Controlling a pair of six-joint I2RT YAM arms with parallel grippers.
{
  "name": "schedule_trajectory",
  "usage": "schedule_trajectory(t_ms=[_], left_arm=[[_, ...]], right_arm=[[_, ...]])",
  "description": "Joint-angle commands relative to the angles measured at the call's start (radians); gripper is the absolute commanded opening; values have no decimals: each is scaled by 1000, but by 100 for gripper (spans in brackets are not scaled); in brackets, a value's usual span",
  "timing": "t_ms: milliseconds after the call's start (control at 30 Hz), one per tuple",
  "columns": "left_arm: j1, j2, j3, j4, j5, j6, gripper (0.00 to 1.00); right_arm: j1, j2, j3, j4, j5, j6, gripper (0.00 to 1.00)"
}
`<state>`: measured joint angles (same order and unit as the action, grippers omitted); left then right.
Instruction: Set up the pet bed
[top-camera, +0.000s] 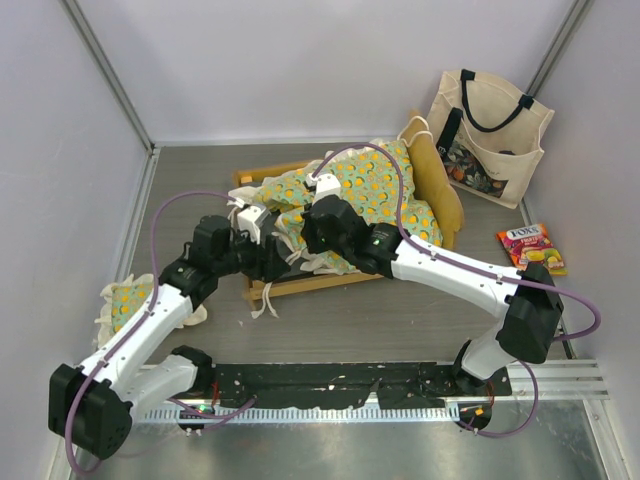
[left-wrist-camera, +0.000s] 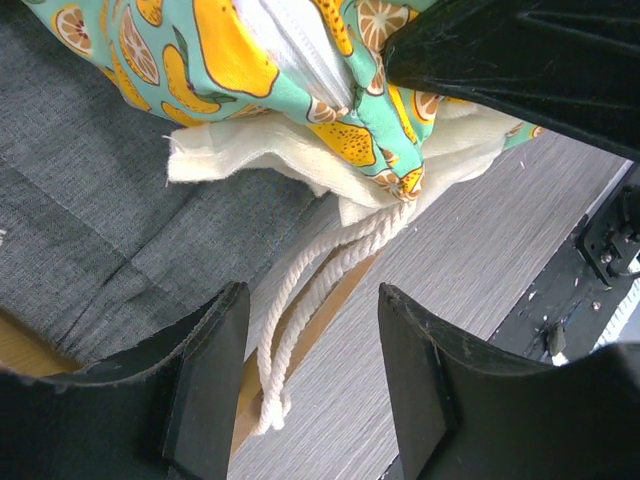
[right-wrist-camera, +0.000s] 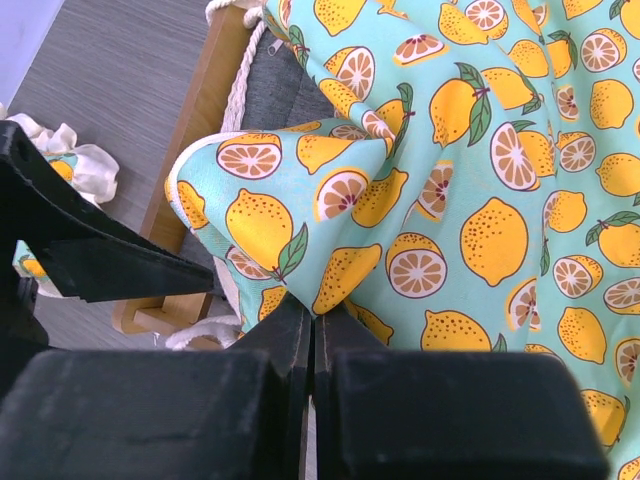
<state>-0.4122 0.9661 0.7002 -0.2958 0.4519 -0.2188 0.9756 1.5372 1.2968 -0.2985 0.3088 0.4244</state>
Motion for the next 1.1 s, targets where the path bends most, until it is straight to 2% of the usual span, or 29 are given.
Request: schedule_trajectory(t_ms=[0, 67, 267, 300, 400, 533, 700, 833, 1067], left_arm=[[-14, 29, 16, 7, -18, 29, 55], [-16, 46, 19, 3, -15, 27, 52], [-25, 56, 24, -8, -15, 21, 23], [-25, 46, 24, -9, -15, 21, 13], [-23, 16, 25, -19, 5, 15, 0], [-23, -32, 39, -38, 8, 1, 0], [-25, -66, 142, -129, -36, 61, 0], [-25, -43, 243, -227, -65, 131, 0], [-36, 13, 337, -250, -76, 252, 0]], right_arm=[[-6, -45, 19, 58, -5, 11, 1], [-8, -46, 18, 58, -7, 13, 1], [-14, -49, 21, 61, -17, 14, 1], [-14, -51, 18, 59, -16, 16, 1], [-15, -52, 15, 61, -22, 16, 1], [-17, -58, 4, 61, -17, 19, 1], [-15, -78, -16, 61, -16, 28, 1], [-15, -92, -19, 58, -23, 37, 1], [-15, -129, -22, 55, -28, 50, 1]])
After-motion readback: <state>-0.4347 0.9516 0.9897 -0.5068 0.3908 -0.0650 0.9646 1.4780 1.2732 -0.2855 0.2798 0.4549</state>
